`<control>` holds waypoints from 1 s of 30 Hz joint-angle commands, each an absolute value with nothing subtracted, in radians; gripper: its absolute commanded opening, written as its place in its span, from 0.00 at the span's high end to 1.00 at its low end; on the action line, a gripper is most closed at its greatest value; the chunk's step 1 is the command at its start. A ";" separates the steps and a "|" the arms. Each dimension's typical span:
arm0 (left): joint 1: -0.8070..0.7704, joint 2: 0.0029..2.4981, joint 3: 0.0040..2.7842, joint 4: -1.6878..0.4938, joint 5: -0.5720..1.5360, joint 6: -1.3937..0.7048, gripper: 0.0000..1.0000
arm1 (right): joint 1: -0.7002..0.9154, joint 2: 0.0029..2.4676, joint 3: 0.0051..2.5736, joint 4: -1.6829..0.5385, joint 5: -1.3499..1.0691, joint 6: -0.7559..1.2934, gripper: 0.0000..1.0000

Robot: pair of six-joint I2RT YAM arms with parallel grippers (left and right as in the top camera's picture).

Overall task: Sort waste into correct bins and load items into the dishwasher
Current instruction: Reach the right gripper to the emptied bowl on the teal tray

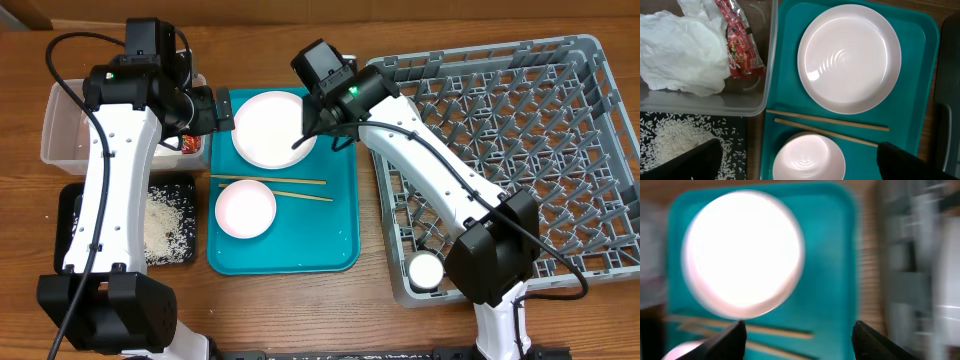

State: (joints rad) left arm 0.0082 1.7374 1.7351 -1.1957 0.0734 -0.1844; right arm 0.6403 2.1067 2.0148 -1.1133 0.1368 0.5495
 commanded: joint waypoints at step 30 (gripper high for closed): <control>0.071 1.732 1.975 -1.171 0.147 -0.214 0.00 | 0.810 2.201 1.715 -0.886 -0.261 0.581 0.61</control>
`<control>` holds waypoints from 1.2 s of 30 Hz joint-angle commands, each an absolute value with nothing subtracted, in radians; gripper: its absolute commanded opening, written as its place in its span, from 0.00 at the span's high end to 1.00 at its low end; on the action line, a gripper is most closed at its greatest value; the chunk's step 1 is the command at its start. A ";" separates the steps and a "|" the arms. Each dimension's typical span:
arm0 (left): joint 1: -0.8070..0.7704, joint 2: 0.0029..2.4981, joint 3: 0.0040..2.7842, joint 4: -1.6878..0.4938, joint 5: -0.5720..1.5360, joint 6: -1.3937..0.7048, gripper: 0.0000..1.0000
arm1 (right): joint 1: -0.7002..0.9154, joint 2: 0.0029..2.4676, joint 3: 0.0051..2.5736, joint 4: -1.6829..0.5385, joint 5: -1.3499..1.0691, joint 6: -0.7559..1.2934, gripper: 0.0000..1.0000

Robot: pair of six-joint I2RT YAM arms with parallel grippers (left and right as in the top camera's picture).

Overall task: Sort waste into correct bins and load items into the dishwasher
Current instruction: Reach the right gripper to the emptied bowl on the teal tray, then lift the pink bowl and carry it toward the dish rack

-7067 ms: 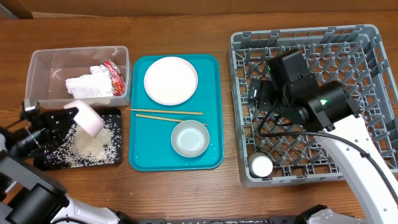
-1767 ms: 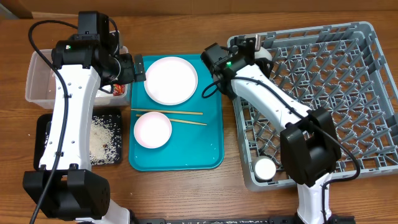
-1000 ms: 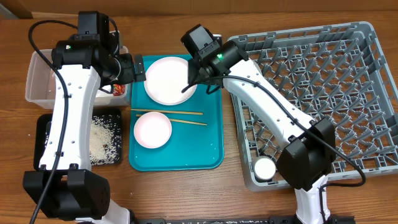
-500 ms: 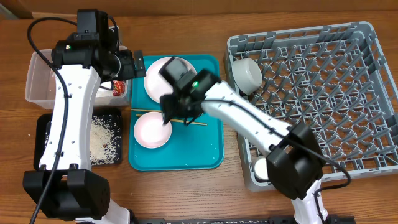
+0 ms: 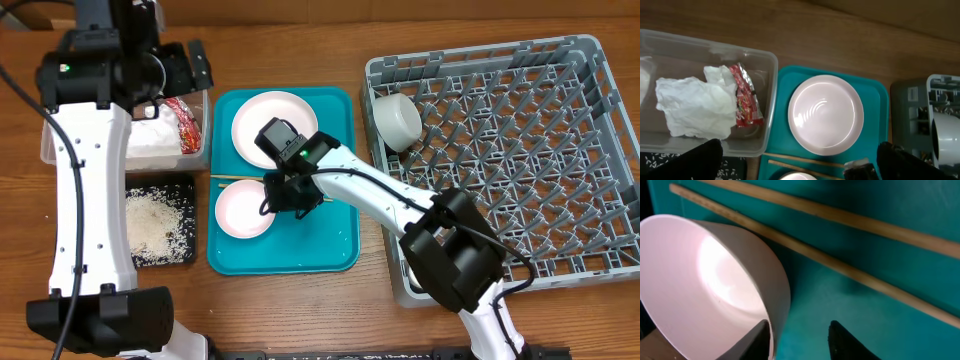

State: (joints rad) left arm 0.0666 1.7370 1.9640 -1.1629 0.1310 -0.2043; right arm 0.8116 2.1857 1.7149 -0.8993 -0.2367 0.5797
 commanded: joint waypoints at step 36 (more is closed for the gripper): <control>0.065 1.732 1.972 -1.173 0.147 -0.214 0.00 | 0.697 1.652 1.625 -1.513 1.312 0.851 0.96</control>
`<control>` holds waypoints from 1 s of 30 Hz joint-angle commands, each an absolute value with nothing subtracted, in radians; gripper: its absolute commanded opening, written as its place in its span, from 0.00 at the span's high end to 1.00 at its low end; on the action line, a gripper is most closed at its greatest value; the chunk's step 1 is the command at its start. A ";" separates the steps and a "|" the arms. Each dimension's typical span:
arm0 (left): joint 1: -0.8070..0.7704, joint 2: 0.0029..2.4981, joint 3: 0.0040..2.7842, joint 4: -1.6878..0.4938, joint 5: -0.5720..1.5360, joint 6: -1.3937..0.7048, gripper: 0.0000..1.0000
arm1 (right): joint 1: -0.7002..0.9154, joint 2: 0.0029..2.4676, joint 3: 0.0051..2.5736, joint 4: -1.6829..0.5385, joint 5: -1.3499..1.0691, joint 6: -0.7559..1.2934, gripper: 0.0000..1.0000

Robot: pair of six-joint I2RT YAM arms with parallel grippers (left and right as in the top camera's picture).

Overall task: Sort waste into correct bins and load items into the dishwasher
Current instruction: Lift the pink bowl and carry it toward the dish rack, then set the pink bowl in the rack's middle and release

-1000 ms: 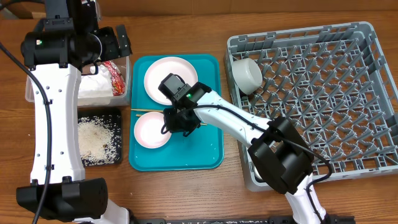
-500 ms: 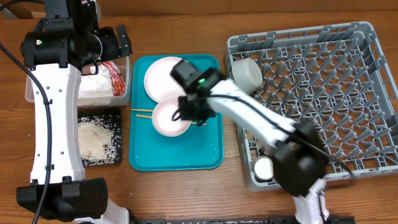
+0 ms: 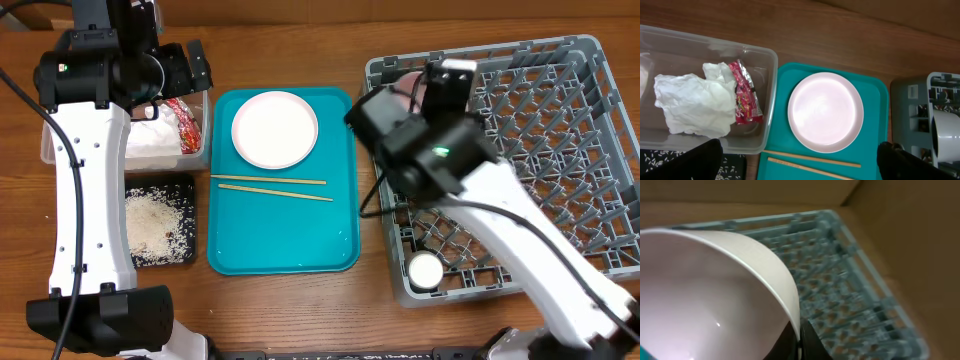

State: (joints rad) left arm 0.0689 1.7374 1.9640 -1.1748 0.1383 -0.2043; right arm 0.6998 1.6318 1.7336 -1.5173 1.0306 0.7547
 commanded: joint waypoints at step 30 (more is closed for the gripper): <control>0.065 1.732 1.972 -1.173 0.147 -0.214 0.00 | 0.706 1.714 1.165 -1.183 1.209 0.988 0.96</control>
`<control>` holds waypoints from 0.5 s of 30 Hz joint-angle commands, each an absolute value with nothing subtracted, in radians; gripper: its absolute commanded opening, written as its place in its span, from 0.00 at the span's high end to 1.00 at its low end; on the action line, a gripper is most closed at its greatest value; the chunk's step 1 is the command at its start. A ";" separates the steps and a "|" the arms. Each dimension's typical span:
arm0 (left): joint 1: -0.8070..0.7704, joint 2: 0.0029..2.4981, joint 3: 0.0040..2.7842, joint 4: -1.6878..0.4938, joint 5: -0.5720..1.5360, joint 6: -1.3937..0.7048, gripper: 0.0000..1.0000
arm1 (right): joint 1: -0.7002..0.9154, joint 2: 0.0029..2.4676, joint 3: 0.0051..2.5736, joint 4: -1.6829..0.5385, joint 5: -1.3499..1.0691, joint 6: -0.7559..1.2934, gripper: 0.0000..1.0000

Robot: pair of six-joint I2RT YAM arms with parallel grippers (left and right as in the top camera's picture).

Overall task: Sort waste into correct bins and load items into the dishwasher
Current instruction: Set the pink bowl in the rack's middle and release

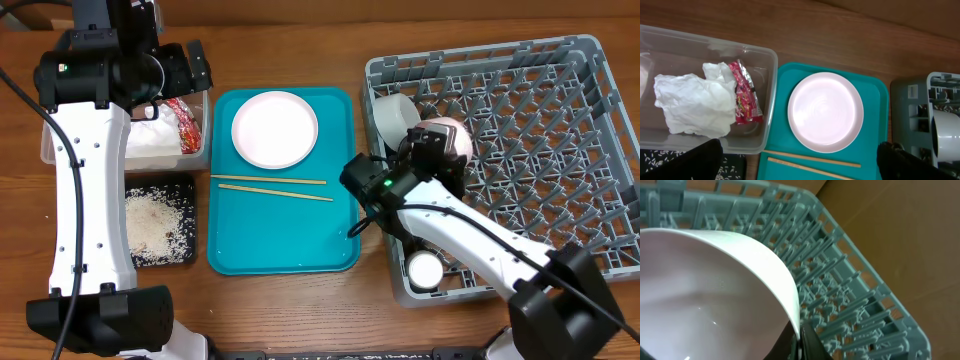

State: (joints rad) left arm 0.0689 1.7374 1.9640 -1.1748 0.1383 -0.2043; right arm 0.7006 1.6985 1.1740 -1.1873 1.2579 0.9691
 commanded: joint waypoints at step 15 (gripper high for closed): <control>0.065 1.732 1.972 -1.173 0.147 -0.214 0.00 | 0.813 1.713 1.172 -1.261 1.145 0.989 0.73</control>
State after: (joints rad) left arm 0.0689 1.7374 1.9640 -1.1744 0.1383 -0.2043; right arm 0.7727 1.7123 1.1698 -1.2594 1.1870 0.9806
